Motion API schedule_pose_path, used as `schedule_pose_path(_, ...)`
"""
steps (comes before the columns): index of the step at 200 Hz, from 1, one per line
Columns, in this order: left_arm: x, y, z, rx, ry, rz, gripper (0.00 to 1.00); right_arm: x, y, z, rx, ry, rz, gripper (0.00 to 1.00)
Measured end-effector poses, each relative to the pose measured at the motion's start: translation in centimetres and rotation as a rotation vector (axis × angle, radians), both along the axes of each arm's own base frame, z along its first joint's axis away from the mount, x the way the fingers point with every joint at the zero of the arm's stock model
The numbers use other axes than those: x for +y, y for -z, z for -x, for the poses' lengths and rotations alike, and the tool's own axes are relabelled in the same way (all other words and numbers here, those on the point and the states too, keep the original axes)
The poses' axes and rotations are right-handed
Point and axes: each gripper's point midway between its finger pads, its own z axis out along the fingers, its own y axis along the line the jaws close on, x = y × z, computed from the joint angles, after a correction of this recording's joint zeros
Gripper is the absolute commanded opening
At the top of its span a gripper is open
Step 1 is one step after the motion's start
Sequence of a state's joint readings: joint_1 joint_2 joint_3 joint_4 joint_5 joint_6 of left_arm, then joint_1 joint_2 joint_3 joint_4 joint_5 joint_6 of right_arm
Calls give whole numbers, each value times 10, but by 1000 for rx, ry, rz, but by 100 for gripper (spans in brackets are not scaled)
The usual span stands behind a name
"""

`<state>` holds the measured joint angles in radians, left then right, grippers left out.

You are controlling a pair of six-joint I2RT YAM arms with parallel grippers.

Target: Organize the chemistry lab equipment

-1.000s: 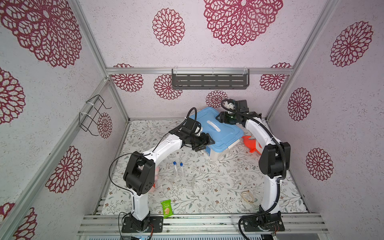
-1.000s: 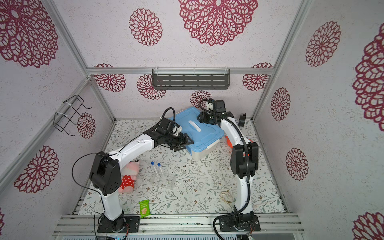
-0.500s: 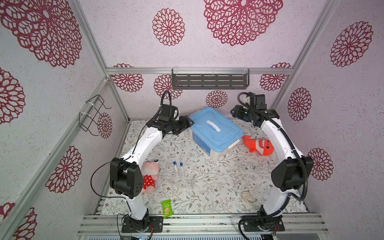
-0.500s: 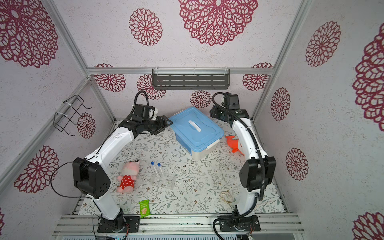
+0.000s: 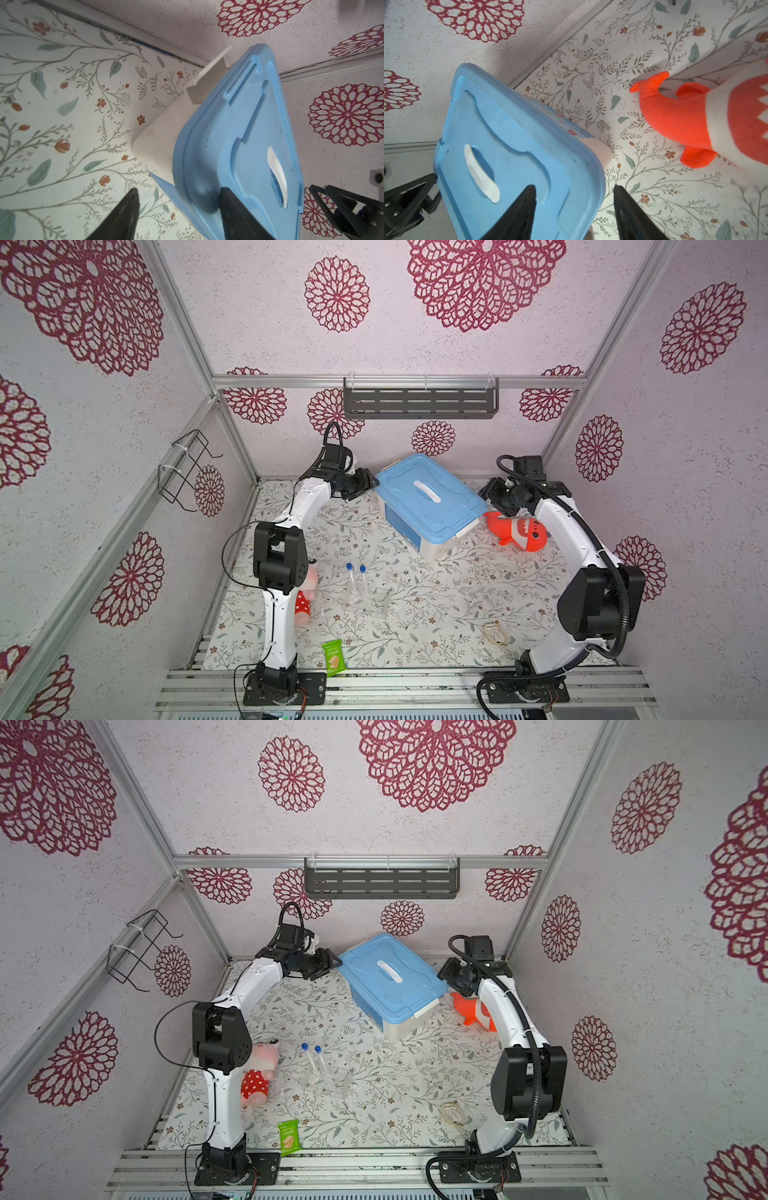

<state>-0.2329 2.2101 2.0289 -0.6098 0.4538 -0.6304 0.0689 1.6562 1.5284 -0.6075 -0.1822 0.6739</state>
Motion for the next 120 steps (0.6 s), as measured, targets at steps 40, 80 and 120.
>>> schedule_pose_path(40,-4,2,-1,-8,3,26,48,9,18,10,49,-21,-70,59)
schedule_pose_path(80,-4,0,8,-16,8,39,40,17,22,6,52,-43,-112,49)
schedule_pose_path(120,6,17,41,55,7,4,38,19,34,-12,76,-80,-110,44)
